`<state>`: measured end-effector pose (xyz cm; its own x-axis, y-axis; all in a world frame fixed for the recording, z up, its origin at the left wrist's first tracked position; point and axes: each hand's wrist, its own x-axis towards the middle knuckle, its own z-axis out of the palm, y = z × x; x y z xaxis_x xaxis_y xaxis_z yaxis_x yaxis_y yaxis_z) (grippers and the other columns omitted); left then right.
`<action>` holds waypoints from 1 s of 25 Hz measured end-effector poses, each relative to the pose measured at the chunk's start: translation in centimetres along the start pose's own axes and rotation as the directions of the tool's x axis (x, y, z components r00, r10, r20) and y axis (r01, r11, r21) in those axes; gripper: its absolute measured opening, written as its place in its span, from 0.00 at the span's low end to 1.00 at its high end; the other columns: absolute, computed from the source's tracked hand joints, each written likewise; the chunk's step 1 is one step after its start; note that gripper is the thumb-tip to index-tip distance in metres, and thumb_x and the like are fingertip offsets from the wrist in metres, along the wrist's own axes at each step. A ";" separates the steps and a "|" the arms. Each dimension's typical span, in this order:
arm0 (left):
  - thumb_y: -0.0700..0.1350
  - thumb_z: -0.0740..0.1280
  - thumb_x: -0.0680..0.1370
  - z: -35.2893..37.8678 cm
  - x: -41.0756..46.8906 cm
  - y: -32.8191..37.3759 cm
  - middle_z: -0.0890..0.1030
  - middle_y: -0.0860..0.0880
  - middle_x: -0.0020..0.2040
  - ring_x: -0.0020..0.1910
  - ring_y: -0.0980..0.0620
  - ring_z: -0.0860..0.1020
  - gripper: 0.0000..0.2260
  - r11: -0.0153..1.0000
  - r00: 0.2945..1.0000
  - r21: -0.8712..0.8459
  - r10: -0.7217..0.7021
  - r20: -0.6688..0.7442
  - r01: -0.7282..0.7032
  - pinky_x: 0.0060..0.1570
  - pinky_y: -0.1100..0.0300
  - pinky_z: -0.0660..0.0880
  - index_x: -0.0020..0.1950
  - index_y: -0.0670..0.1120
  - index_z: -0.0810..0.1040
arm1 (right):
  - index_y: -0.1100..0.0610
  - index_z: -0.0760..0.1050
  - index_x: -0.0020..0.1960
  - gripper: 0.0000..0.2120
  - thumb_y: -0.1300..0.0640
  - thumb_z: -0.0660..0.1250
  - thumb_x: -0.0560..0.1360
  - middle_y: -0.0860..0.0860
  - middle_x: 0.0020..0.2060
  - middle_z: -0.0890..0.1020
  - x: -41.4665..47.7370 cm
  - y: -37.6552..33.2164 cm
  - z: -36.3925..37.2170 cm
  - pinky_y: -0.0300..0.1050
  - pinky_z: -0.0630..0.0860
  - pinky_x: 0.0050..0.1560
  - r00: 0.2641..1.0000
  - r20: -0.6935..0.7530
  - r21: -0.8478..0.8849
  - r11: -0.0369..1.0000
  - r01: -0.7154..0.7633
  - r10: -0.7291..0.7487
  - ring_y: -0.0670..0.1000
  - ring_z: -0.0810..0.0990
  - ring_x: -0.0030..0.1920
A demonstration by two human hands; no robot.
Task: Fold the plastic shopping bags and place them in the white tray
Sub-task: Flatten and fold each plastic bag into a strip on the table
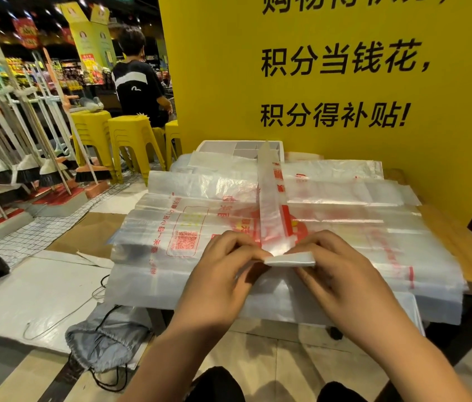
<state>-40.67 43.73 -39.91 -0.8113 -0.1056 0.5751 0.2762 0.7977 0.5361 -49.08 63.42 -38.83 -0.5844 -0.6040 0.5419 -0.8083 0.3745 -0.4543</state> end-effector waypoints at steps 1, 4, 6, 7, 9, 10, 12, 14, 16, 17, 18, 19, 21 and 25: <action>0.41 0.68 0.80 -0.1 0.2 0.2 0.74 0.62 0.54 0.60 0.59 0.72 0.09 1.000 1.000 0.012 -0.014 0.014 0.014 0.56 0.72 0.67 0.56 0.54 0.82 | 0.46 0.79 0.56 0.09 0.52 0.64 0.78 0.39 0.53 0.75 0.2 0.0 0.0 0.47 0.78 0.46 1.000 0.008 -0.009 1.000 -0.009 0.009 0.45 0.78 0.52; 0.46 0.66 0.81 -0.2 0.8 0.7 0.75 0.65 0.51 0.57 0.61 0.72 0.08 0.998 0.998 0.025 -0.060 0.029 0.059 0.54 0.73 0.66 0.52 0.61 0.77 | 0.47 0.78 0.53 0.10 0.46 0.60 0.79 0.40 0.49 0.76 1.2 0.0 -0.3 0.46 0.76 0.48 0.998 0.041 -0.020 0.998 -0.055 0.056 0.43 0.76 0.49; 0.50 0.64 0.82 0.1 1.3 0.8 0.76 0.63 0.49 0.55 0.61 0.72 0.04 0.994 0.994 0.032 -0.106 0.028 0.105 0.52 0.69 0.68 0.49 0.59 0.75 | 0.47 0.77 0.51 0.10 0.44 0.59 0.79 0.40 0.45 0.76 1.8 0.2 -0.4 0.44 0.74 0.47 0.993 0.076 -0.039 0.996 -0.083 0.086 0.42 0.75 0.47; 0.51 0.63 0.82 0.3 1.5 0.9 0.76 0.62 0.49 0.55 0.60 0.72 0.04 0.991 0.991 0.026 -0.134 0.027 0.133 0.53 0.65 0.69 0.50 0.57 0.76 | 0.47 0.76 0.49 0.10 0.44 0.59 0.79 0.41 0.44 0.76 2.2 0.0 -0.5 0.43 0.74 0.46 0.990 0.091 -0.055 0.993 -0.100 0.105 0.41 0.75 0.46; 0.51 0.60 0.83 0.7 1.7 1.2 0.76 0.60 0.50 0.55 0.58 0.71 0.06 0.983 0.983 0.017 -0.181 0.034 0.181 0.57 0.57 0.70 0.54 0.55 0.76 | 0.46 0.74 0.46 0.07 0.45 0.61 0.81 0.42 0.41 0.77 3.0 -0.2 -0.8 0.38 0.72 0.43 0.979 0.125 -0.057 0.986 -0.156 0.162 0.40 0.74 0.43; 0.52 0.59 0.84 0.9 1.9 1.4 0.76 0.60 0.52 0.56 0.57 0.70 0.07 0.978 0.978 0.031 -0.206 0.042 0.205 0.59 0.54 0.69 0.57 0.56 0.75 | 0.45 0.72 0.44 0.08 0.46 0.61 0.81 0.43 0.39 0.77 3.3 -0.3 -0.8 0.35 0.71 0.40 0.971 0.134 -0.051 0.980 -0.191 0.196 0.40 0.74 0.41; 0.51 0.56 0.85 1.3 2.4 1.9 0.75 0.59 0.57 0.58 0.57 0.67 0.11 0.964 0.965 0.093 -0.254 0.060 0.248 0.64 0.52 0.66 0.66 0.58 0.70 | 0.45 0.68 0.43 0.09 0.47 0.60 0.82 0.44 0.36 0.76 4.0 -0.7 -0.6 0.35 0.69 0.37 0.955 0.134 -0.069 0.964 -0.257 0.264 0.41 0.74 0.38; 0.49 0.54 0.85 1.8 2.9 2.2 0.73 0.58 0.64 0.61 0.56 0.67 0.17 0.956 0.966 0.160 -0.255 0.047 0.244 0.66 0.54 0.62 0.74 0.60 0.62 | 0.48 0.70 0.53 0.05 0.47 0.59 0.82 0.46 0.42 0.80 4.6 -1.1 -0.3 0.44 0.75 0.42 0.941 0.126 -0.085 0.948 -0.306 0.315 0.45 0.77 0.42; 0.47 0.54 0.84 2.0 3.5 2.2 0.73 0.56 0.66 0.63 0.52 0.67 0.21 0.938 0.970 0.271 -0.238 0.044 0.218 0.66 0.55 0.61 0.77 0.58 0.59 | 0.50 0.67 0.65 0.12 0.49 0.58 0.82 0.50 0.49 0.81 4.9 -1.7 0.1 0.49 0.76 0.45 0.921 0.133 -0.133 0.928 -0.349 0.366 0.54 0.79 0.48; 0.46 0.54 0.84 2.2 3.8 2.1 0.74 0.55 0.67 0.64 0.51 0.67 0.21 0.917 0.970 0.342 -0.237 0.056 0.204 0.65 0.55 0.59 0.77 0.56 0.60 | 0.51 0.65 0.65 0.12 0.50 0.57 0.83 0.51 0.49 0.81 5.0 -1.9 0.3 0.48 0.73 0.41 0.912 0.136 -0.182 0.914 -0.362 0.388 0.56 0.79 0.48; 0.46 0.54 0.84 2.2 4.1 2.1 0.75 0.53 0.67 0.65 0.49 0.67 0.21 0.896 0.968 0.401 -0.238 0.073 0.190 0.64 0.54 0.58 0.77 0.54 0.63 | 0.51 0.66 0.61 0.09 0.51 0.57 0.83 0.52 0.47 0.79 5.2 -2.0 0.5 0.46 0.69 0.37 0.904 0.131 -0.239 0.898 -0.368 0.406 0.57 0.78 0.46; 0.46 0.55 0.83 2.2 4.4 2.1 0.76 0.52 0.66 0.65 0.48 0.67 0.20 0.880 0.967 0.439 -0.241 0.087 0.179 0.63 0.54 0.58 0.76 0.52 0.66 | 0.52 0.65 0.55 0.05 0.52 0.56 0.82 0.52 0.45 0.78 5.4 -2.4 0.6 0.46 0.65 0.34 0.893 0.133 -0.298 0.877 -0.378 0.430 0.57 0.76 0.44; 0.46 0.54 0.83 2.2 4.8 2.0 0.77 0.49 0.63 0.64 0.47 0.68 0.18 0.862 0.966 0.483 -0.233 0.109 0.154 0.61 0.53 0.57 0.72 0.51 0.71 | 0.54 0.66 0.52 0.05 0.52 0.56 0.82 0.54 0.48 0.78 5.7 -3.1 0.8 0.45 0.64 0.36 0.864 0.132 -0.405 0.822 -0.399 0.485 0.58 0.76 0.45; 0.49 0.52 0.81 1.8 4.9 1.0 0.71 0.48 0.66 0.67 0.47 0.64 0.20 0.875 0.978 0.480 -0.147 0.150 0.058 0.67 0.53 0.57 0.69 0.49 0.74 | 0.56 0.71 0.63 0.14 0.53 0.57 0.80 0.54 0.58 0.74 6.0 -3.4 1.1 0.45 0.65 0.44 0.892 0.097 -0.577 0.755 -0.311 0.441 0.56 0.75 0.58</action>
<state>-45.32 45.11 -37.61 -0.9113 -0.1315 0.3903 -0.0529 0.9772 0.2058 -49.75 57.73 -34.78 -0.8711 -0.4418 0.2145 -0.4701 0.8765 -0.1038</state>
